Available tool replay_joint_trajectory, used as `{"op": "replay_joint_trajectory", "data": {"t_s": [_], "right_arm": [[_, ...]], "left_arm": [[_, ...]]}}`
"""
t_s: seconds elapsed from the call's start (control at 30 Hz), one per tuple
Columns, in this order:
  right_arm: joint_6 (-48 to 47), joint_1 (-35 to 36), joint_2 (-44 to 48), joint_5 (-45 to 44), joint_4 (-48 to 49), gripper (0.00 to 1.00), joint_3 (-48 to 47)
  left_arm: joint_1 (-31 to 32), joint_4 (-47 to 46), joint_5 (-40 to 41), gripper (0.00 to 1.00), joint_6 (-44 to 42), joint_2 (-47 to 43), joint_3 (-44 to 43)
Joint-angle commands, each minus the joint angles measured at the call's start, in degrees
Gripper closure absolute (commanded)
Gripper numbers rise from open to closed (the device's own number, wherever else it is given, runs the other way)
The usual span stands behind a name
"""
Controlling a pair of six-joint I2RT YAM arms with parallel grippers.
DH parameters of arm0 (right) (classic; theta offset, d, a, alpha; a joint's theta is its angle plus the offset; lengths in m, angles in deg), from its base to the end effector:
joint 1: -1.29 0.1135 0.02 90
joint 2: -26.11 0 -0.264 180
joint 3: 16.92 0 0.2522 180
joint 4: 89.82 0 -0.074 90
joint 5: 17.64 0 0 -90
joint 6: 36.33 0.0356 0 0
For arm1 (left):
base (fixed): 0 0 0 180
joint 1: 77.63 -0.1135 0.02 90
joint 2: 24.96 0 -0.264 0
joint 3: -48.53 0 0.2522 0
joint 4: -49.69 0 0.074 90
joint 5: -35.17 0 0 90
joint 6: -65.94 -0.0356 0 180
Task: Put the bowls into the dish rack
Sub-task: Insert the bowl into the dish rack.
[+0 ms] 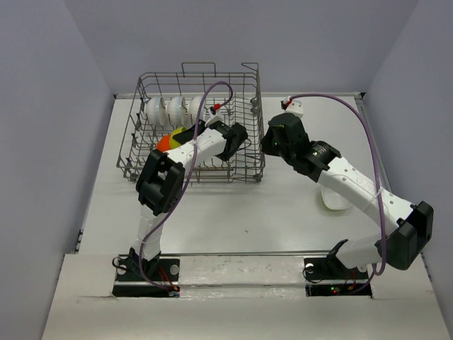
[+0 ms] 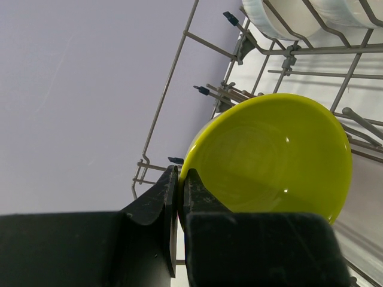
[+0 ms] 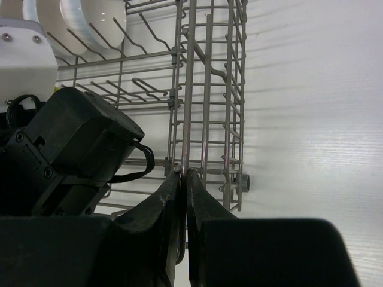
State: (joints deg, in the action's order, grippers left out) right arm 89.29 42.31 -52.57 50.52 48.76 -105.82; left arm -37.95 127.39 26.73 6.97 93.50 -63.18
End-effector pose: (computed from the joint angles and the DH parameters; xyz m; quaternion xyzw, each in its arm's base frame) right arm 0.2410 0.1921 0.3617 0.0526 0.8589 0.1694 0.4805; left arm 0.3334 -0.2308 0.2371 0.0255 0.7566 0.5109 0.4074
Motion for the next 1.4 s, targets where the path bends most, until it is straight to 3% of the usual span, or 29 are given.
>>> {"op": "replay_joint_trajectory", "data": {"t_s": [0.0, 0.6, 0.97, 1.37], "right_arm": [[-0.3, 0.9, 0.4, 1.8, 1.9, 0.94, 1.7], [-0.4, 0.9, 2.0, 1.6, 2.6, 0.93, 2.9], [-0.5, 0.9, 2.4, 1.5, 2.6, 0.93, 3.4], [-0.7, 0.9, 2.9, 1.2, 2.5, 0.93, 3.8]], "left_arm": [[0.0, 0.8, 5.4, 1.0, -1.0, -1.1, -0.2], [-0.3, 0.8, 6.6, 1.0, -2.9, 1.3, 1.1], [-0.3, 0.8, 6.7, 0.83, -2.5, 2.6, 0.9], [-0.2, 0.7, 6.2, 0.81, -2.4, 4.5, 0.3]]}}
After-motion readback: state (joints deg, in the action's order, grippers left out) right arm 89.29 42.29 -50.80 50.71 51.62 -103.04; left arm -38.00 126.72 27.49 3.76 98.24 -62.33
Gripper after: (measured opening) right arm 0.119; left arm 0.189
